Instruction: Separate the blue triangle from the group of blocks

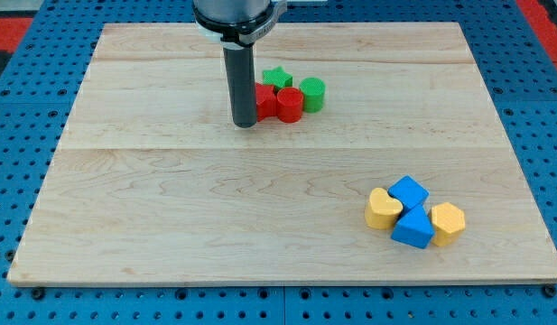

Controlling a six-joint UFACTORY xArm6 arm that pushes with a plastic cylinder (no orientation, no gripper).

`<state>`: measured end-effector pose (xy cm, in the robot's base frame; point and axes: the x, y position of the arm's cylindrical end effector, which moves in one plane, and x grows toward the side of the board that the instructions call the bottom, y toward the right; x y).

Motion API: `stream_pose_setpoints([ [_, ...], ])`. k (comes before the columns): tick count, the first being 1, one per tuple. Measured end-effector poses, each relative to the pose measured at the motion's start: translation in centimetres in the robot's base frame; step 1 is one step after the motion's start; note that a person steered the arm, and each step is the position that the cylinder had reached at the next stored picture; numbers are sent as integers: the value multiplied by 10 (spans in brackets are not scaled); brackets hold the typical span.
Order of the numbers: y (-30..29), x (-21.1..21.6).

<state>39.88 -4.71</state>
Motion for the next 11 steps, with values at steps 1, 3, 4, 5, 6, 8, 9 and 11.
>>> stream_pose_setpoints([
  [1,0,0],
  [3,53,75],
  [4,91,98],
  [5,184,67],
  [6,263,33],
  [8,326,195],
  [9,236,186],
  [11,111,155],
])
